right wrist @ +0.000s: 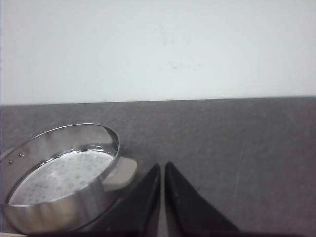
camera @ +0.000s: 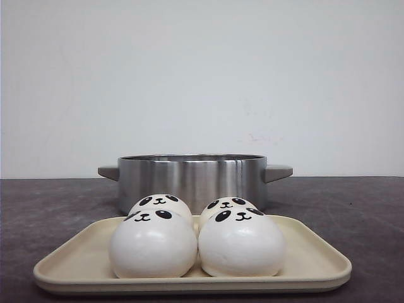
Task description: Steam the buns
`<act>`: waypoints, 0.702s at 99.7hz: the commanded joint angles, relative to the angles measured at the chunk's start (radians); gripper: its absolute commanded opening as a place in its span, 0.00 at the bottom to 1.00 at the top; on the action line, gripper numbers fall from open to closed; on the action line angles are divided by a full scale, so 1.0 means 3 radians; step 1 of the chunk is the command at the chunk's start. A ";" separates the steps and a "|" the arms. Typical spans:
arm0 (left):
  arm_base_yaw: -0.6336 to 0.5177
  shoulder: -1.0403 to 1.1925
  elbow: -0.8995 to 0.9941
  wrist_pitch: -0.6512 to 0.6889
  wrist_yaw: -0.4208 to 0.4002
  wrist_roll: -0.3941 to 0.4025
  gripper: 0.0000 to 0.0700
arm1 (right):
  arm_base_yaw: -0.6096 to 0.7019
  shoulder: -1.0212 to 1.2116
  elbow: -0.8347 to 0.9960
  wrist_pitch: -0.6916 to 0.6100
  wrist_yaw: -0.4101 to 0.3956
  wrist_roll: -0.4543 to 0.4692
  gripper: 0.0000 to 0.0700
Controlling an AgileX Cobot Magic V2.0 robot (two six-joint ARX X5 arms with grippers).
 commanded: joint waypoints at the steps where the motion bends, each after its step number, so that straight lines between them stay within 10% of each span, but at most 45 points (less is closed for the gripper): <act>1: 0.0001 0.0275 0.0387 -0.0229 0.0024 0.0467 0.02 | 0.0014 0.0205 0.0373 -0.0041 -0.0078 -0.0209 0.01; 28: -0.0058 0.1033 0.1324 -0.0439 0.0029 0.0617 0.16 | 0.0014 0.0830 0.1246 -0.0243 -0.0549 -0.0206 0.05; 43: -0.0149 0.1055 0.1354 -0.0469 0.0037 0.0609 0.89 | 0.0018 0.0996 0.1311 -0.0230 -0.0908 0.0093 0.94; 70: -0.0561 0.1025 0.1354 -0.0674 0.0034 0.0612 0.90 | 0.0364 0.1486 0.1377 -0.0046 -0.1118 0.0460 0.95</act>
